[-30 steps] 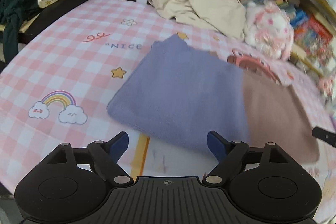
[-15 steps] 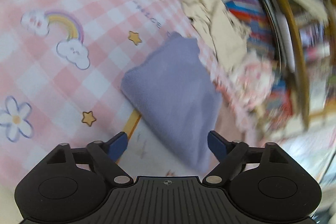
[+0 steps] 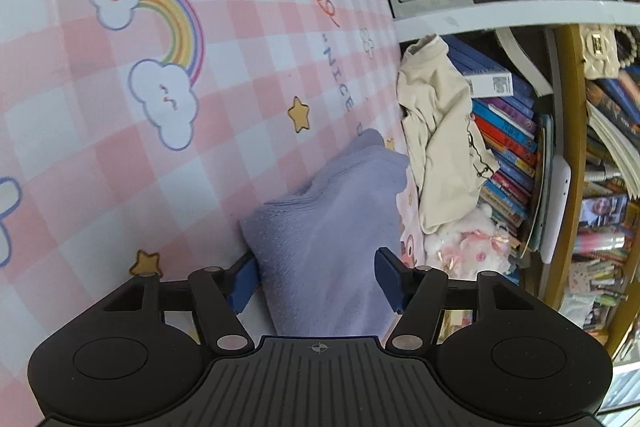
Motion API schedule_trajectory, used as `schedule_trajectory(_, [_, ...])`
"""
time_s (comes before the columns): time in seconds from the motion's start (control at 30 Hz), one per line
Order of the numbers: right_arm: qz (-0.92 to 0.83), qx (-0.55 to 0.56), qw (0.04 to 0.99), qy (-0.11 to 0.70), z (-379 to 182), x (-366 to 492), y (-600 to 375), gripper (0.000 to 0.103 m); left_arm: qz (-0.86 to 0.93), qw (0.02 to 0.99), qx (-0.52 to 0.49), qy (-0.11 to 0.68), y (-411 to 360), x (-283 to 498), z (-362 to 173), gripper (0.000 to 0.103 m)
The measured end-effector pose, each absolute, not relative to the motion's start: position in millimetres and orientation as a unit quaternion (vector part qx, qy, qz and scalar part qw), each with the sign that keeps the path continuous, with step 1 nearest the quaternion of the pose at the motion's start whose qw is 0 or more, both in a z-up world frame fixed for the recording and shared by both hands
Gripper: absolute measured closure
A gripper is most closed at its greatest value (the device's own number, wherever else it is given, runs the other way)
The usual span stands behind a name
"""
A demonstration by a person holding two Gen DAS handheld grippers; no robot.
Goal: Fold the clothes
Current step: 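Move the left gripper to the lavender side edge of the folded sweater, then grasp the lavender side edge with the left gripper and fold it toward the mauve half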
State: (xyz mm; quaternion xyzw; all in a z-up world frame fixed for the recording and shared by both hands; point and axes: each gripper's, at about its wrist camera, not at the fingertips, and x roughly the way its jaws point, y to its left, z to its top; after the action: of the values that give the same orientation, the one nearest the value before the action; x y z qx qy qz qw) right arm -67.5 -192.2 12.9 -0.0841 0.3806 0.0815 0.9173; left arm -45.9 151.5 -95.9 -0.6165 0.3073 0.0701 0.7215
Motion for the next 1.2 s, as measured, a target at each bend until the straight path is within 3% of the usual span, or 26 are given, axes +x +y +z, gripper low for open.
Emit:
schedule_trajectory(0.07, [0.079, -0.08, 0.916, 0.384, 12.1, -65.3, -192.2, 0.014, 0.069, 0.727, -0.608, 0.312, 151.5, -43.0, -95.0, 0.053])
schedule_trajectory(0.17, [0.079, -0.08, 0.915, 0.388, 11.1, -62.2, -189.7, 0.014, 0.076, 0.735, -0.59, 0.325, 153.3, -43.3, -98.7, 0.086])
schedule_trajectory(0.27, [0.091, -0.102, 0.912, 0.387, 10.5, -62.1, -179.1, 0.014, 0.069, 0.757, -0.562, 0.326, 152.6, -43.9, -99.1, 0.091])
schedule_trajectory(0.47, [0.132, -0.142, 0.906, 0.375, 11.2, -66.3, -156.4, 0.014, 0.045, 0.834, -0.47, 0.284, 149.9, -52.2, -56.6, 0.094])
schedule_trajectory(0.73, [0.145, -0.145, 0.901, 0.381, 9.4, -63.6, -150.7, 0.014, 0.125, 0.79, -0.538, 0.266, 205.6, -103.1, -87.9, 0.093])
schedule_trajectory(0.8, [0.148, -0.142, 0.899, 0.388, 7.8, -62.2, -149.6, 0.014, 0.118, 0.79, -0.537, 0.27, 208.3, -107.3, -89.8, 0.086])
schedule_trajectory(1.0, [0.161, -0.143, 0.891, 0.399, 4.4, -62.6, -144.0, 0.014, 0.107, 0.737, -0.622, 0.243, 221.8, -116.9, -111.5, 0.085])
schedule_trajectory(1.2, [0.143, -0.127, 0.898, 0.397, 7.0, -65.5, -154.9, 0.014, 0.108, 0.75, -0.603, 0.25, 217.5, -112.8, -106.4, 0.084])
